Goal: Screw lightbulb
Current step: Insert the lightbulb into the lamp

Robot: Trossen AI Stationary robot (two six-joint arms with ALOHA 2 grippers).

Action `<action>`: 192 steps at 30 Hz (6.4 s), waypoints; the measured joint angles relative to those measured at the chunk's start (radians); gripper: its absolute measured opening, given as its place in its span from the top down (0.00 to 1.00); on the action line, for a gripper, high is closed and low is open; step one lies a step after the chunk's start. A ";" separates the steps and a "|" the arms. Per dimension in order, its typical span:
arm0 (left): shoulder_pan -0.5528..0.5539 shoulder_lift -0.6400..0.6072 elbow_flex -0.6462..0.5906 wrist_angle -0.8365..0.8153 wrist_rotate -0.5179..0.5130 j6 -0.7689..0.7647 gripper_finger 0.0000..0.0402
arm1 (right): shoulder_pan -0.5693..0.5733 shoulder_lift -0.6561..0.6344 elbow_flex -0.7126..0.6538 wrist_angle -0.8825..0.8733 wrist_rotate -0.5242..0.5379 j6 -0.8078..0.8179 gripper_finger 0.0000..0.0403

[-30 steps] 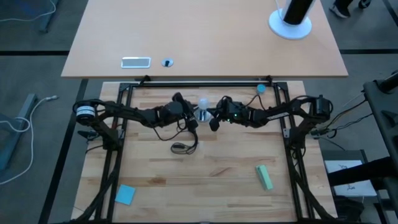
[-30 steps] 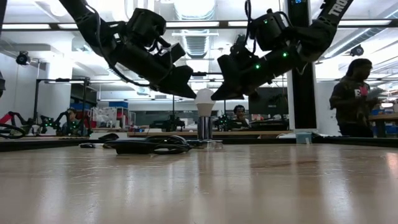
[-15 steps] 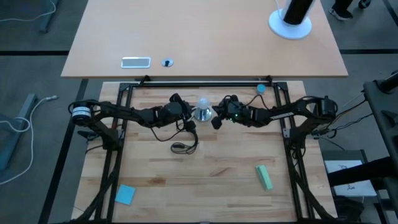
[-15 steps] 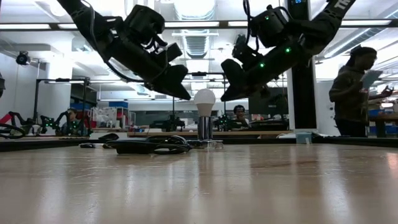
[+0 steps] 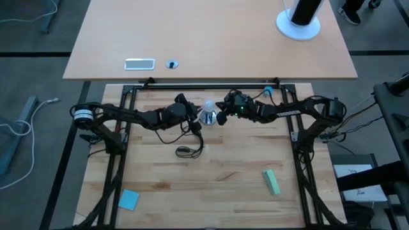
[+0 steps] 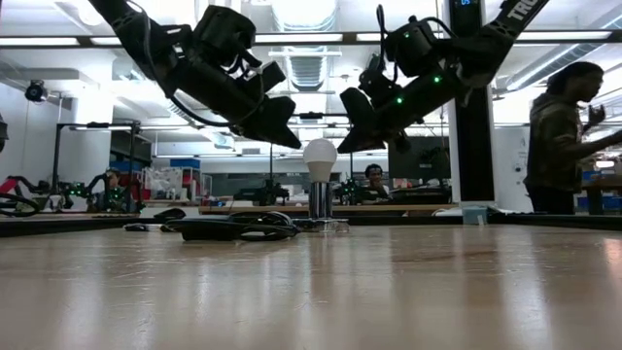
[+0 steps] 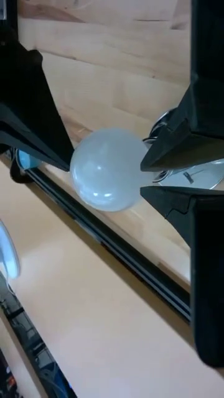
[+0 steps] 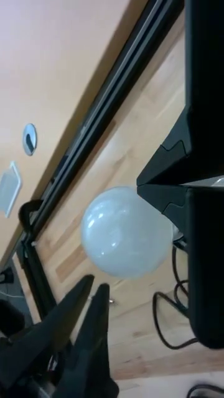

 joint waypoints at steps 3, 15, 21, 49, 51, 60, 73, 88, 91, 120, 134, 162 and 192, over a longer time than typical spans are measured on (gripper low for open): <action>0.002 0.000 0.000 0.000 0.000 0.000 0.90 | 0.000 0.000 0.001 0.000 -0.007 0.013 1.00; 0.015 0.024 0.000 0.031 0.013 0.000 0.90 | 0.011 0.000 0.001 -0.003 -0.038 0.035 1.00; 0.024 0.053 0.000 0.068 0.021 -0.001 0.90 | 0.019 0.000 0.001 -0.012 -0.030 0.059 1.00; 0.006 0.010 0.000 -0.012 0.079 -0.004 0.90 | 0.020 -0.027 0.001 -0.107 0.049 0.050 1.00; 0.007 0.010 0.000 0.002 0.079 -0.003 0.90 | 0.005 -0.025 0.001 -0.102 0.047 0.038 1.00; 0.015 0.009 0.000 0.026 0.078 0.000 0.90 | -0.008 -0.025 0.001 -0.061 -0.029 0.026 1.00; 0.024 0.009 0.000 0.025 0.076 -0.001 0.90 | -0.001 0.019 0.016 -0.034 -0.085 0.024 1.00; 0.050 0.008 0.000 -0.022 0.025 -0.008 0.90 | 0.042 0.047 0.047 -0.041 -0.101 0.033 1.00; 0.045 0.004 0.000 -0.037 0.026 -0.011 0.90 | 0.042 0.036 0.047 -0.100 -0.069 0.033 1.00; 0.071 0.027 -0.002 -0.022 0.119 -0.004 0.90 | -0.043 0.078 0.210 -0.250 -0.083 -0.043 1.00; 0.086 0.029 -0.003 -0.029 0.074 -0.004 0.90 | 0.025 0.074 0.210 -0.293 -0.102 0.034 1.00; 0.061 -0.038 -0.004 -0.132 0.206 -0.046 0.90 | 0.020 0.067 0.210 -0.351 -0.013 0.009 1.00; 0.059 -0.036 -0.006 -0.171 0.123 -0.087 0.90 | 0.071 0.064 0.209 -0.413 0.011 0.013 1.00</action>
